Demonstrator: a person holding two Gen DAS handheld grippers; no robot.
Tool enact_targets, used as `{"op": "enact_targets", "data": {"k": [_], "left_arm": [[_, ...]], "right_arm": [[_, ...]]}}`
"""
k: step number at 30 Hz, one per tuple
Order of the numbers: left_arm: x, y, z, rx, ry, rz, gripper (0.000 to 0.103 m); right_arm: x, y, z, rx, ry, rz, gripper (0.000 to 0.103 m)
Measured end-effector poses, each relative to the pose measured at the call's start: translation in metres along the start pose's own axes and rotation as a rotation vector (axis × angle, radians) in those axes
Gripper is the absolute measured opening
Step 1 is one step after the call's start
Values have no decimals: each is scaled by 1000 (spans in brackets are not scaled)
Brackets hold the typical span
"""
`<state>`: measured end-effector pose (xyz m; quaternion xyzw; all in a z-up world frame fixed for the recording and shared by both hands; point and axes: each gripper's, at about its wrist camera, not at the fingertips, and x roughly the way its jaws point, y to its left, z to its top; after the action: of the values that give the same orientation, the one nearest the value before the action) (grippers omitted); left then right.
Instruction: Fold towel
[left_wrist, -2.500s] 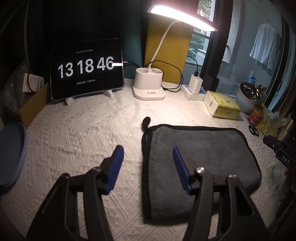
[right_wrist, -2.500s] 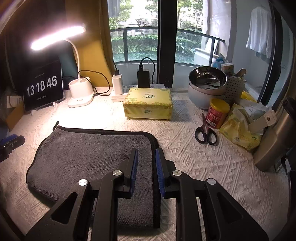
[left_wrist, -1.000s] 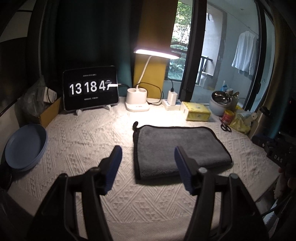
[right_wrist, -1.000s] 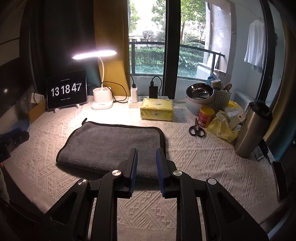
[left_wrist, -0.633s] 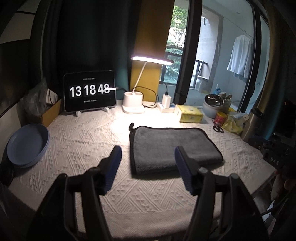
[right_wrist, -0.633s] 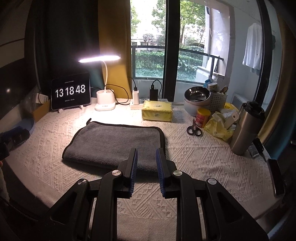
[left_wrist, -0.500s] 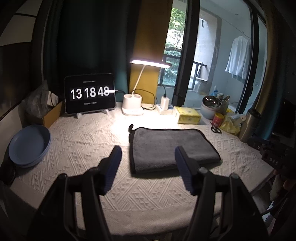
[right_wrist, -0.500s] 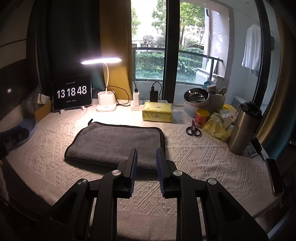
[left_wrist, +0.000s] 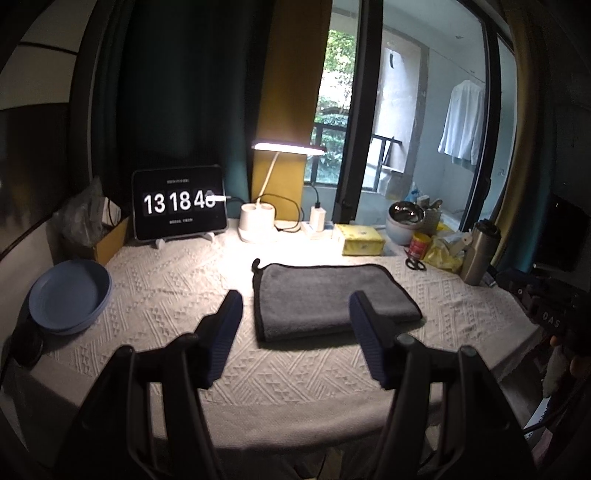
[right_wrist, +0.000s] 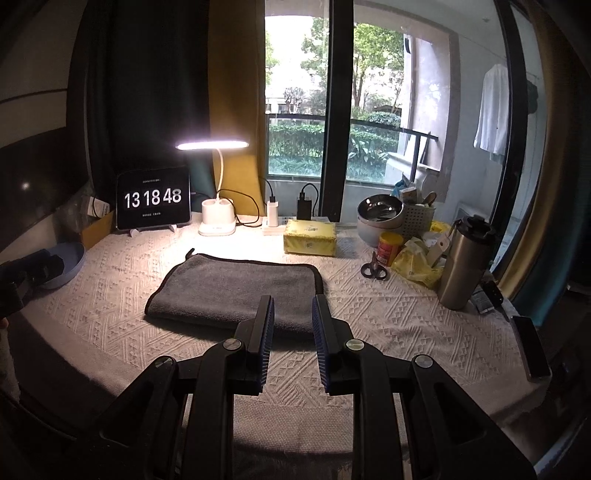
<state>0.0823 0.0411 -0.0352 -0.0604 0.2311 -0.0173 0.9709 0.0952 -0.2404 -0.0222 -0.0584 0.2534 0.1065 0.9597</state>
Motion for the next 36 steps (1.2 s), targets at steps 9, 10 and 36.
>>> {"op": "enact_targets", "data": {"k": [9, 10, 36], "left_arm": [[-28, -8, 5, 22, -53, 2, 70], [-32, -8, 6, 26, -66, -6, 81], [-79, -10, 21, 49, -199, 32, 96]], "right_arm": [[-38, -1, 5, -3, -62, -11, 25], [-44, -1, 6, -6, -73, -11, 26], [-81, -3, 12, -2, -156, -4, 36]]}}
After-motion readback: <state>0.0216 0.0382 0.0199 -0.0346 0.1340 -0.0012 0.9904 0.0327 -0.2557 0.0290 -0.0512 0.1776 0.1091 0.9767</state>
